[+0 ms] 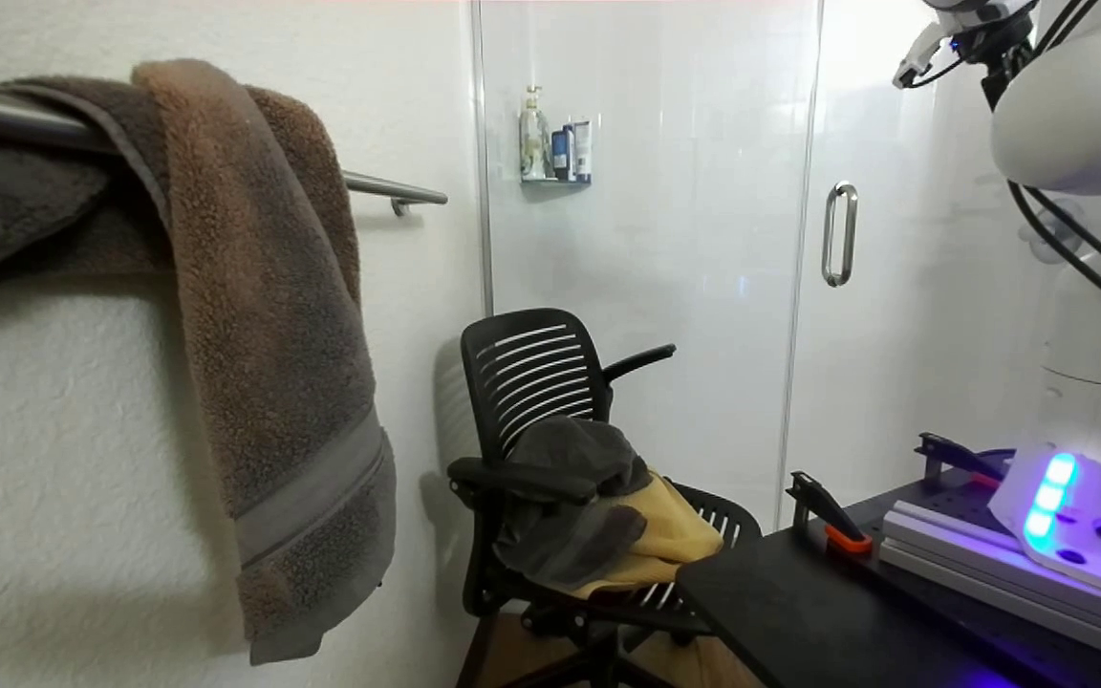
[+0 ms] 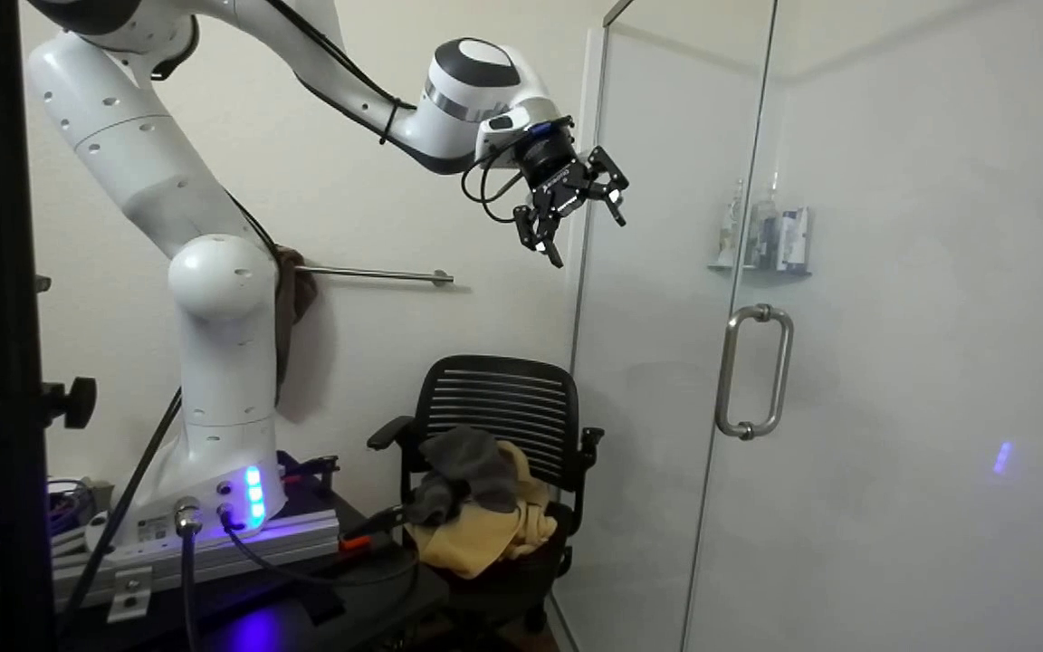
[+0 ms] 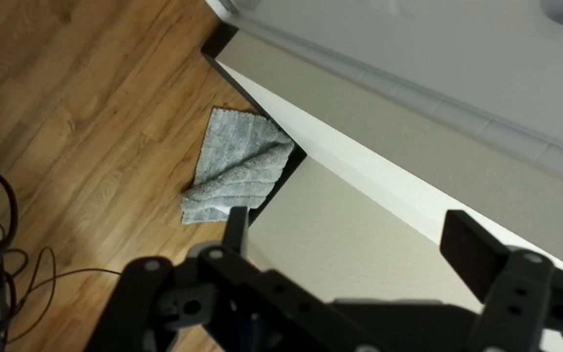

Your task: Unhang the yellow and gray towels and put them on the chair, and then open the bathing room door

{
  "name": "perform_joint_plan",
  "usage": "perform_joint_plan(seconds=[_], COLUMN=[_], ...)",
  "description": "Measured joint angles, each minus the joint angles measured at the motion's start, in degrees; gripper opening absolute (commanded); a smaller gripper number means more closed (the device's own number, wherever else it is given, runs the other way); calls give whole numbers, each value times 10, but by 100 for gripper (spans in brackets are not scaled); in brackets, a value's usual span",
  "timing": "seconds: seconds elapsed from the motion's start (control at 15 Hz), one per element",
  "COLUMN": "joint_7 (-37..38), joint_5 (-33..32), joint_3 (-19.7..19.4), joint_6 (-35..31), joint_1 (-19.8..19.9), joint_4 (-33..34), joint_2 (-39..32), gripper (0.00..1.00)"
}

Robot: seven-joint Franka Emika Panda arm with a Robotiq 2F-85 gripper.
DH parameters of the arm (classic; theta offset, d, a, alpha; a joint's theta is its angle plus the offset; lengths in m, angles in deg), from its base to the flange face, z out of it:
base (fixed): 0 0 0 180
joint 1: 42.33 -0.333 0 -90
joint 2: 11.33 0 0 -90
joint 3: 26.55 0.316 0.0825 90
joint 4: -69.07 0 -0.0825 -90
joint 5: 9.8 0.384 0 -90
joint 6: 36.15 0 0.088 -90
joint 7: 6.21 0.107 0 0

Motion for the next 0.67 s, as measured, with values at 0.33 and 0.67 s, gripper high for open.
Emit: perform_joint_plan(seconds=[0.33, 0.67], joint_7=[-3, -53], joint_5=[146, 346], joint_3=[-24, -64], joint_6=[-95, -176], joint_1=[56, 31], joint_4=[33, 70], joint_2=[-57, -154], gripper=[100, 100])
